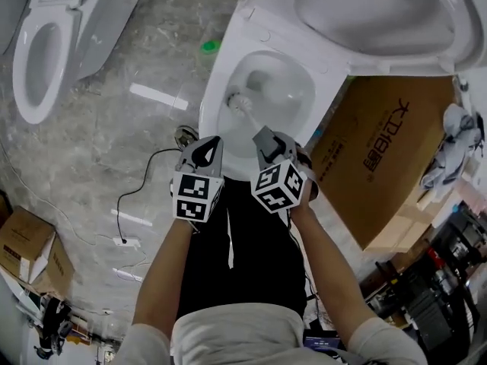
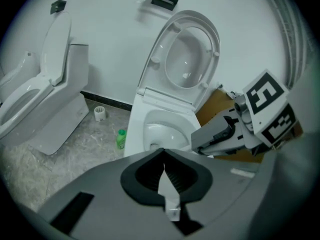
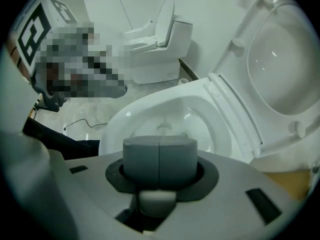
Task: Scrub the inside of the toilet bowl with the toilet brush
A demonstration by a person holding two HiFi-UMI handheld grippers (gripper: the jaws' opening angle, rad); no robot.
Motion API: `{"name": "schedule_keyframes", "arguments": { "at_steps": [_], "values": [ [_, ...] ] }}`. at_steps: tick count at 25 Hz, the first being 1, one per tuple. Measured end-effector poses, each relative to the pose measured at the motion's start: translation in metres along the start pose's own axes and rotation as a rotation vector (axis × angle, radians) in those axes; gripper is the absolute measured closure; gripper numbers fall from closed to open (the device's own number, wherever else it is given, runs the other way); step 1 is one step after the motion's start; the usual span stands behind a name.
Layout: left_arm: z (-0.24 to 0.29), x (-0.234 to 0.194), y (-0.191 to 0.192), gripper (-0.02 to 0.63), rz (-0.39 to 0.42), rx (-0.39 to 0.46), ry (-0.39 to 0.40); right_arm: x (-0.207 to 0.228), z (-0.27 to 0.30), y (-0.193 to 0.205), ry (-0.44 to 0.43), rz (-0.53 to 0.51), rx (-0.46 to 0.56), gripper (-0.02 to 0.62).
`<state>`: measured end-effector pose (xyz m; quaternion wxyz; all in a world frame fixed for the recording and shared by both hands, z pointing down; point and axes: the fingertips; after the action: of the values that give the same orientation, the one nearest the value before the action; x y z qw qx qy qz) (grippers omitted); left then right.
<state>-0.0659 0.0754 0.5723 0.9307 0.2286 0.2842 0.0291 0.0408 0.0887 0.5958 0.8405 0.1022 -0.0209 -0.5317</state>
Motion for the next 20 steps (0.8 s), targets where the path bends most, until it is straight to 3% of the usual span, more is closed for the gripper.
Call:
{"name": "schedule_keyframes", "arguments": {
  "at_steps": [7, 12, 20],
  "values": [
    [-0.009, -0.027, 0.001, 0.595, -0.098, 0.054, -0.046, 0.045, 0.009, -0.02, 0.047, -0.058, -0.018, 0.449],
    [-0.006, -0.034, -0.002, 0.595, -0.155, 0.084, -0.073, 0.082, 0.011, -0.017, 0.064, -0.025, -0.016, 0.449],
    [0.01, -0.021, -0.009, 0.595, -0.135, 0.048, -0.058, 0.111, 0.001, 0.006, 0.099, 0.047, -0.002, 0.449]
  ]
}}
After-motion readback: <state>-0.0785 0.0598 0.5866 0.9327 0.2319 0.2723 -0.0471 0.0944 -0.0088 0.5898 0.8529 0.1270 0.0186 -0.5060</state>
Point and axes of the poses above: the fingertips, and each gripper's own axes: z forward along the fingers, x to its right, y out of its underside, and after that the axes turned 13 degrees about -z, right-handed
